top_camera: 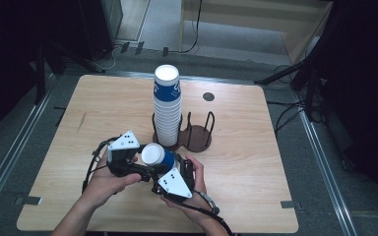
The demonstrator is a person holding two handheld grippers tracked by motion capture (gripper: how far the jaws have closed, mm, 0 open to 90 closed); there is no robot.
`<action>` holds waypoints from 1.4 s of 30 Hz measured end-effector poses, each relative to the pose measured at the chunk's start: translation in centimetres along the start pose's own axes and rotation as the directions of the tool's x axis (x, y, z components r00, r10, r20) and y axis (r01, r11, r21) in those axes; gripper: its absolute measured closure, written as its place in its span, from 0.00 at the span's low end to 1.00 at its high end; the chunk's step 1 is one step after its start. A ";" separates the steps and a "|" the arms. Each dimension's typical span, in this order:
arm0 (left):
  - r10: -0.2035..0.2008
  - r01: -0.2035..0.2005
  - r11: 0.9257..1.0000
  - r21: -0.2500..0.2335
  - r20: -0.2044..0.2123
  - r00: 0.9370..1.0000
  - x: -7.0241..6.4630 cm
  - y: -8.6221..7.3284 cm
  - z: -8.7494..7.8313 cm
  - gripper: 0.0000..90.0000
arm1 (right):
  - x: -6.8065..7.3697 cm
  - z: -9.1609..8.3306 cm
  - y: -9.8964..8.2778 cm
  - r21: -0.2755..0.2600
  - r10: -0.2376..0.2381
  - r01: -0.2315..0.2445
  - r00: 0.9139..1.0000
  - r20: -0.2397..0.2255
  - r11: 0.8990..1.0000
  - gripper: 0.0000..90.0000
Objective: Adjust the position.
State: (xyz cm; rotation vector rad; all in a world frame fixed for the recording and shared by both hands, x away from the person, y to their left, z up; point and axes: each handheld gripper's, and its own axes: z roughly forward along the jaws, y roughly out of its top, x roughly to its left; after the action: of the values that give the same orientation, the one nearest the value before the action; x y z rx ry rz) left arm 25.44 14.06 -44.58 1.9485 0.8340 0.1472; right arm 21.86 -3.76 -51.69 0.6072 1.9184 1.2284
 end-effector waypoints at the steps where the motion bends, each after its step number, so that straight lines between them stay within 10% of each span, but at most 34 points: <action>1: 0.000 0.000 1.000 0.000 0.000 1.000 0.0 0.0 0.0 0.20 | 0.0 0.0 0.0 0.000 0.000 0.000 1.000 0.000 1.000 0.22; 15: -0.017 0.017 0.999 0.028 -0.010 1.000 0.6 -0.2 0.1 0.28 | 0.7 0.1 -0.2 0.002 -0.071 0.071 0.997 0.032 0.997 0.14; 30: -0.010 -0.004 0.985 -0.174 -0.078 0.997 1.2 -0.6 -0.9 0.28 | -1.0 -1.0 0.8 -0.042 -0.038 0.040 0.998 0.046 0.998 0.04; 37: -0.030 -0.001 0.968 -0.252 -0.118 0.993 1.6 -1.0 -1.2 0.28 | -1.7 -1.5 1.3 -0.059 0.000 0.003 0.998 0.063 0.998 0.04; 38: -0.031 -0.008 0.952 -0.304 -0.123 0.992 1.7 -1.2 -1.2 0.28 | -1.7 -1.6 1.3 -0.061 0.013 -0.009 0.998 0.062 0.998 0.04; 42: -0.043 -0.010 0.928 -0.372 -0.132 0.990 1.9 -1.3 -1.4 0.28 | -2.1 -1.8 1.4 -0.075 0.048 -0.043 0.997 0.065 0.996 0.04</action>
State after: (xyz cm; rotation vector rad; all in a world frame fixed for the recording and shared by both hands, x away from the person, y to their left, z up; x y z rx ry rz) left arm 25.61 16.62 -45.40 1.5857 0.8436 0.4054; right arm 21.63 -5.69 -49.26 0.6481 1.8051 1.2855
